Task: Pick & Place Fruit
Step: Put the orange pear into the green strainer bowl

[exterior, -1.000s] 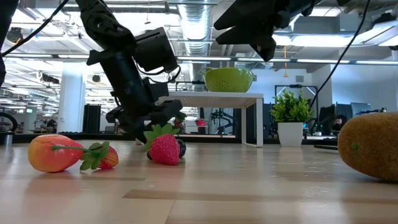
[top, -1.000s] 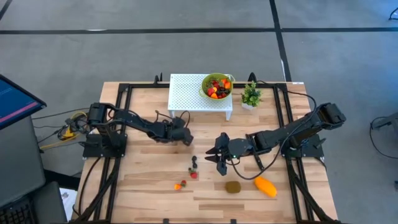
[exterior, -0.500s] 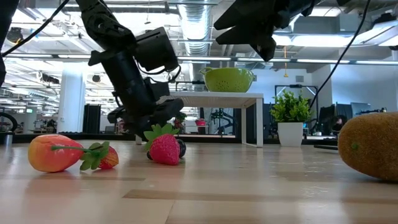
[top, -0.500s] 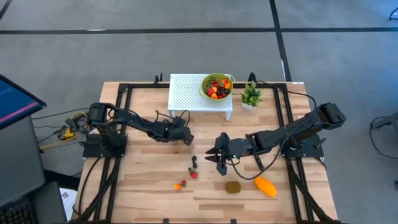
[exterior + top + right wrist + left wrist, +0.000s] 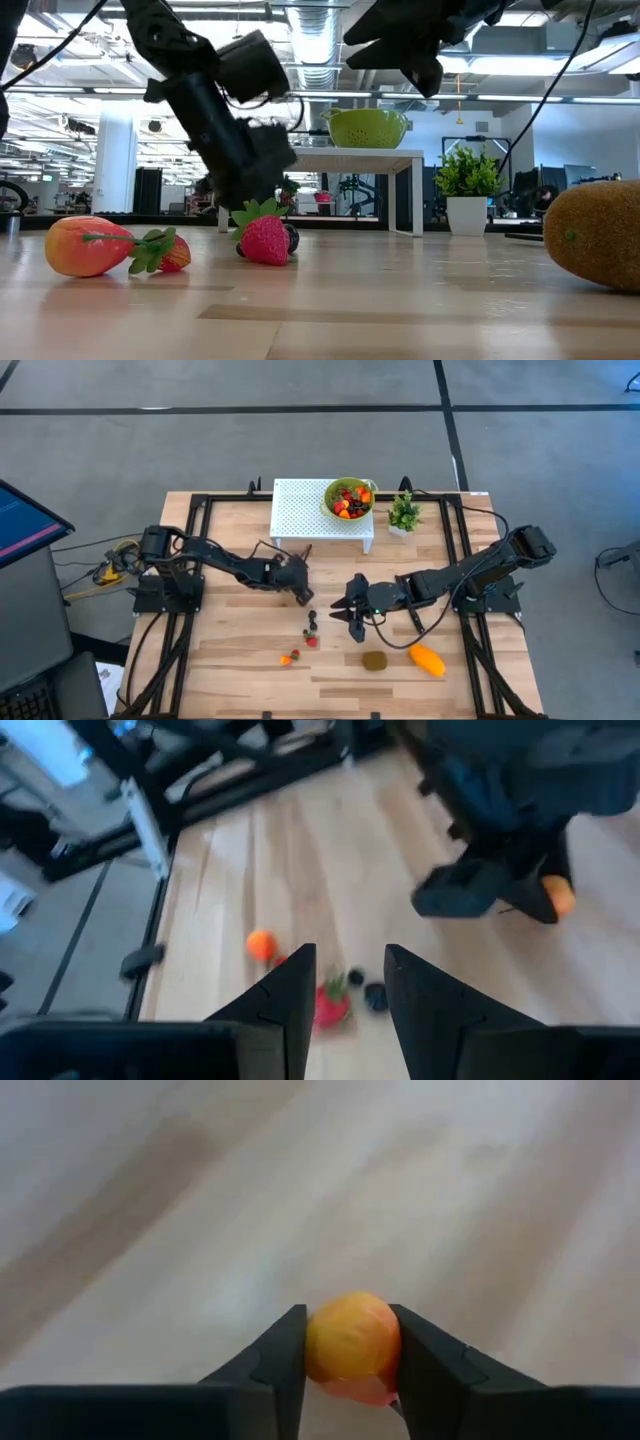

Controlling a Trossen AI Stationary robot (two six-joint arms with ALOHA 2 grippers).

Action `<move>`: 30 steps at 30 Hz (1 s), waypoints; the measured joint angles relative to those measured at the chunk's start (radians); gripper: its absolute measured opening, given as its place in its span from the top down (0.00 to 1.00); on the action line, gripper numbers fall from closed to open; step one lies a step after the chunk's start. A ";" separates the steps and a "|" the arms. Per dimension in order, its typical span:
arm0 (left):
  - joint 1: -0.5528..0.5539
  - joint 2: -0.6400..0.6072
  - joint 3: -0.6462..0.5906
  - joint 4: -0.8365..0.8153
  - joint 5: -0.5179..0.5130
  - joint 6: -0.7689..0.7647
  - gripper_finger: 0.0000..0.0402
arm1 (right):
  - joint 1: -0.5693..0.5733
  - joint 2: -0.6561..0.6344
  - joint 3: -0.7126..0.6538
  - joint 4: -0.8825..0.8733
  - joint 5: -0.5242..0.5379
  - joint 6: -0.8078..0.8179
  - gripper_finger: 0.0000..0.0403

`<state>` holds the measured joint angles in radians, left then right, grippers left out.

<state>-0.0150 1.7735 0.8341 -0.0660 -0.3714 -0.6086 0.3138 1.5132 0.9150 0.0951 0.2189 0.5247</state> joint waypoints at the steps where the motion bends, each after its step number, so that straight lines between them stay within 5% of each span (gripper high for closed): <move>1: -0.005 -0.003 0.000 0.028 0.023 0.027 0.72 | 0.000 0.000 0.000 -0.011 -0.020 0.000 0.71; 18: -0.095 -0.296 0.000 0.361 0.066 0.345 0.70 | 0.019 -0.004 0.000 -0.072 -0.035 0.066 0.71; 30: -0.187 -0.373 0.000 0.627 0.064 0.948 0.71 | -0.076 -0.004 0.000 0.187 -0.034 -0.014 0.71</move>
<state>-0.2019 1.4004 0.8341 0.5606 -0.3073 0.3390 0.2376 1.5089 0.9146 0.2819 0.1847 0.5104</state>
